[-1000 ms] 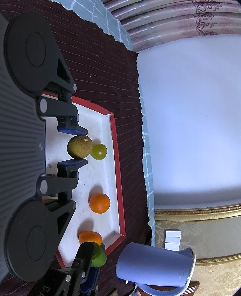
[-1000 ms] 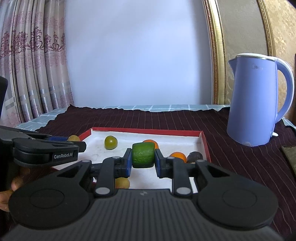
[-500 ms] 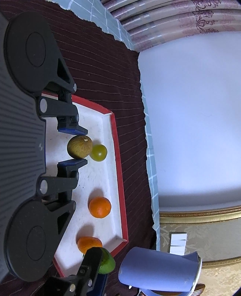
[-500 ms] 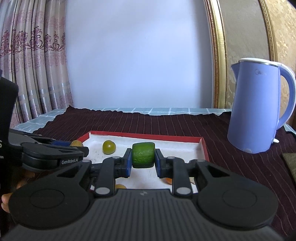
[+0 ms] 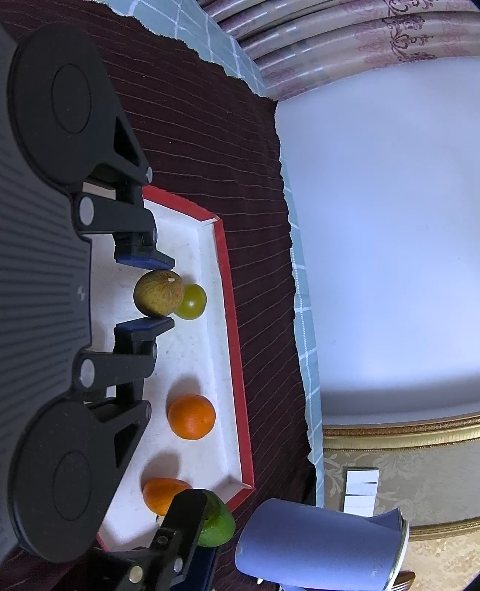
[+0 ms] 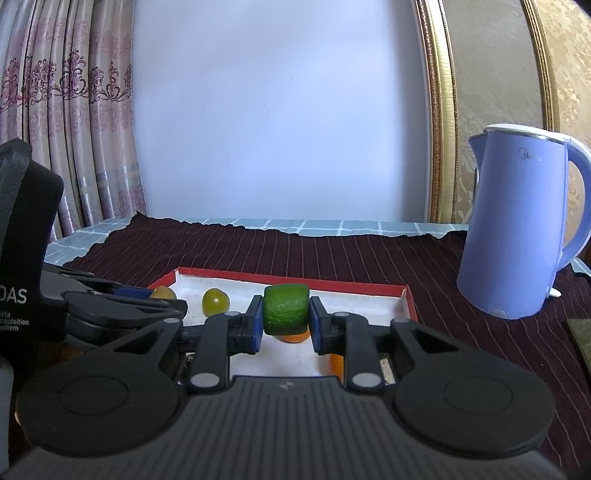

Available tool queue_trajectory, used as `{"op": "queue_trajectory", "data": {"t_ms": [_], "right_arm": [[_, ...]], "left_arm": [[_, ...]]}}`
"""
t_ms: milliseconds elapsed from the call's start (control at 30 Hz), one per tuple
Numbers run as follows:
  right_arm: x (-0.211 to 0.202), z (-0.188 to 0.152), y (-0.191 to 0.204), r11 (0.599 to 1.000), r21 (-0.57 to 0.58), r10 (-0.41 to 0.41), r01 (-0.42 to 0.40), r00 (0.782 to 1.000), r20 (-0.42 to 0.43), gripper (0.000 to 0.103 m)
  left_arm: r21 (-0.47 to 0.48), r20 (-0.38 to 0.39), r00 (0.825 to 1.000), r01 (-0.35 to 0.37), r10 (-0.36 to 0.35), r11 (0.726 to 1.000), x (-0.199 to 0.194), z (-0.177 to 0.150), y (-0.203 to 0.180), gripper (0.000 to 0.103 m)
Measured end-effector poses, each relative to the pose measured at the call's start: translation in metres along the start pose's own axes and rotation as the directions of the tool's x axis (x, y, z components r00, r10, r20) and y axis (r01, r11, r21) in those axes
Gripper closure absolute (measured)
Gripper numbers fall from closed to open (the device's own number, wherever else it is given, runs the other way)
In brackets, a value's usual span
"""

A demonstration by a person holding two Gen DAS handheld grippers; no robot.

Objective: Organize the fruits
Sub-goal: 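Carry the lime with the right tool while the left carries the tan fruit over the tray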

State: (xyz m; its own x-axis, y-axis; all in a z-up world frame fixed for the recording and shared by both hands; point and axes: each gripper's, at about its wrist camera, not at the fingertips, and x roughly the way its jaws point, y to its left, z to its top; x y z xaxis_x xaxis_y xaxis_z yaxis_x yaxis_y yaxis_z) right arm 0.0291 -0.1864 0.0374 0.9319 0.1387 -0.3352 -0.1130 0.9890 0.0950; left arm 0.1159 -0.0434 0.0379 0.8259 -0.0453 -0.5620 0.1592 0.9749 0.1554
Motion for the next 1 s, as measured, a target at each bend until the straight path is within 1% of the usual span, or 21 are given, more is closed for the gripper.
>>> {"op": "queue_trajectory", "data": {"t_ms": [633,833,1000], "right_arm": [[0.028,0.020,-0.017,0.999,0.014,-0.040,0.040,0.999,0.000,0.079],[0.040,0.021,-0.023,0.998,0.034,-0.047,0.048,0.999,-0.009,0.079],[0.046,0.020,-0.025,0.998,0.040,-0.053,0.053,0.999,-0.008,0.079]], "left_arm": [[0.021,-0.024,0.999,-0.034,0.035,0.999,0.027,0.022,-0.010,0.076],[0.023,-0.038,0.998,-0.042,0.043,0.999,0.035,0.024,-0.012,0.076],[0.018,-0.033,0.998,-0.044,0.045,0.999,0.038,0.025,-0.014,0.076]]}}
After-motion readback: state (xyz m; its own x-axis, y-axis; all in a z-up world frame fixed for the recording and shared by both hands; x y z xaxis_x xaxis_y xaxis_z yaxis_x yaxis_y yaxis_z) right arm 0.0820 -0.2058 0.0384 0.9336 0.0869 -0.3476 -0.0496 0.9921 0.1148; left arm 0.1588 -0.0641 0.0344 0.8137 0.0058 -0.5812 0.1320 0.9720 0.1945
